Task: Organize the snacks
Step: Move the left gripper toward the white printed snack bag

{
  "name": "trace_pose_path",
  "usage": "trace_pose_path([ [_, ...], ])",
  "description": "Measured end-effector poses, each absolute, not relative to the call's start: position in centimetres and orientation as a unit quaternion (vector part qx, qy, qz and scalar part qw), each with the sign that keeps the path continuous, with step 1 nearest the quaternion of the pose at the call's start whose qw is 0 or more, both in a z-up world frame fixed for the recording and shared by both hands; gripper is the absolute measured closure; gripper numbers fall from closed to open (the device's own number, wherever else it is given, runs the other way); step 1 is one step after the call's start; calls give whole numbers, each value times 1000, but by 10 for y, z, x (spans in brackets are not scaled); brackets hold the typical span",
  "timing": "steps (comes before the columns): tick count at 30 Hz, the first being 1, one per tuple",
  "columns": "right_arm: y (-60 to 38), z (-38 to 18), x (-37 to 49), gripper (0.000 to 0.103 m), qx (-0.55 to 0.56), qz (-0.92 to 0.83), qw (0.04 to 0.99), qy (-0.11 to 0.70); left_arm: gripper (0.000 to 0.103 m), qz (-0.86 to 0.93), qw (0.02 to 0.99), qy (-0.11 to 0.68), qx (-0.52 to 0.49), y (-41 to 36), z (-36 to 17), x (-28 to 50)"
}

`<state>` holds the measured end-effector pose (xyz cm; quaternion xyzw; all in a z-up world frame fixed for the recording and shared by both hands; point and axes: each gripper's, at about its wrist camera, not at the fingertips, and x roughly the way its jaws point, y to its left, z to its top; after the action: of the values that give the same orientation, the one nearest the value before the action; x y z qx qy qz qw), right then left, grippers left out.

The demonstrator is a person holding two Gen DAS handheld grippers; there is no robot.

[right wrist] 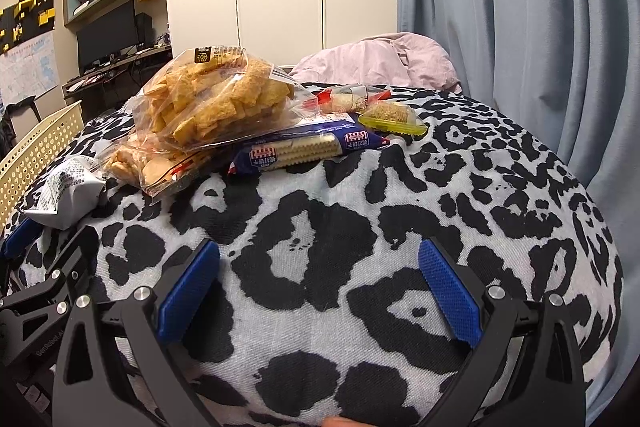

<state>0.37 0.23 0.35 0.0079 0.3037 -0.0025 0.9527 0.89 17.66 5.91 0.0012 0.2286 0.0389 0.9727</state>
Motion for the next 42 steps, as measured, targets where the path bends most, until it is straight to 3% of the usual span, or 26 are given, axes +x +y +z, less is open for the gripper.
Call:
trace_pose_path([
  [25, 4, 2, 0, 5, 11, -9, 954, 301, 2, 47, 972, 229, 1, 173, 57, 2],
  [42, 2, 6, 2, 5, 10, -4, 950, 312, 2, 37, 948, 316, -2, 181, 76, 32],
])
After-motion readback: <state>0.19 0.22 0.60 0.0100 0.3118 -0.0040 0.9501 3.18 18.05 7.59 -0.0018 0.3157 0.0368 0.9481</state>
